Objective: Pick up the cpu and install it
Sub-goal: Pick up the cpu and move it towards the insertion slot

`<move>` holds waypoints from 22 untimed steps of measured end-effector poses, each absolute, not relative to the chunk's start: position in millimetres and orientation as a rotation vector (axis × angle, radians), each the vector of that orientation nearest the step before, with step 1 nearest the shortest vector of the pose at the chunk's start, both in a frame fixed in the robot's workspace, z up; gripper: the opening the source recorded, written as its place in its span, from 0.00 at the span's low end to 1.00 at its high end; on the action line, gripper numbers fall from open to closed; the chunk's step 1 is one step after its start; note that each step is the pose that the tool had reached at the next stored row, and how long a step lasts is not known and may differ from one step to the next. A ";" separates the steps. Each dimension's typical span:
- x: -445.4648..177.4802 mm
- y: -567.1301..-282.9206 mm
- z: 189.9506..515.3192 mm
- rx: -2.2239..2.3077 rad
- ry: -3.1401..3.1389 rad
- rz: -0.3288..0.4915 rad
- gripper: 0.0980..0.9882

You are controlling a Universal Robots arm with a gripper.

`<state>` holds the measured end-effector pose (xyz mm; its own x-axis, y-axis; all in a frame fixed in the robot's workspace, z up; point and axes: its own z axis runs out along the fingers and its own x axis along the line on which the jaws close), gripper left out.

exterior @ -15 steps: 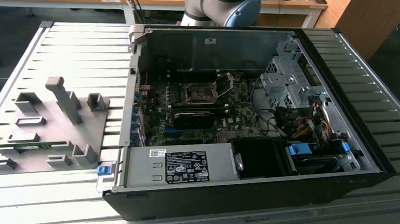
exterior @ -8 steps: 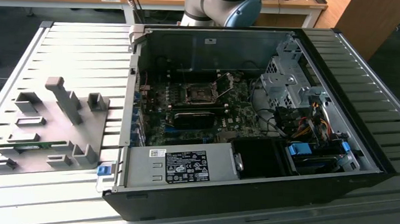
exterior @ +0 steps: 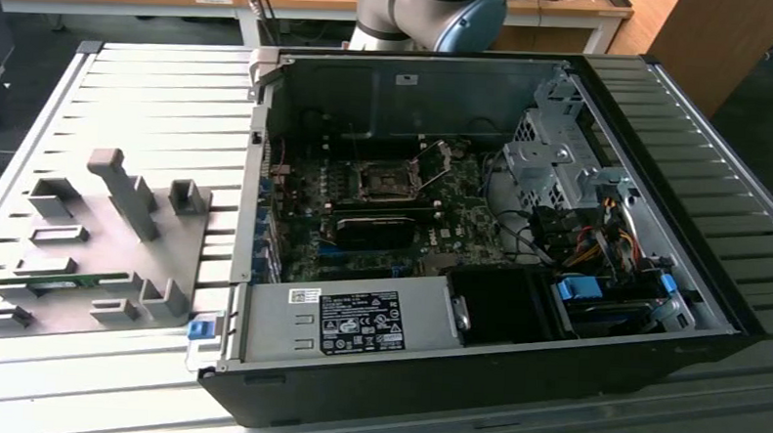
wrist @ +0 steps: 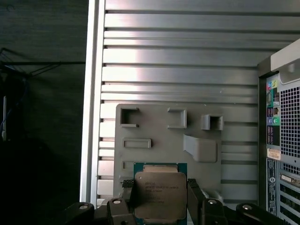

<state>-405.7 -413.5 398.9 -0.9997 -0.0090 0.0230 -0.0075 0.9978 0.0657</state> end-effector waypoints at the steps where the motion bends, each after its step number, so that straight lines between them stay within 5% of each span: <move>1: -403.4 -413.5 398.9 0.013 -3.117 -0.102 0.49; 22: -362.7 -413.5 398.8 0.013 -3.117 -0.102 0.49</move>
<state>-362.7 -413.5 398.8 -0.9997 -0.0090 0.0230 -0.0075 0.9978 0.0658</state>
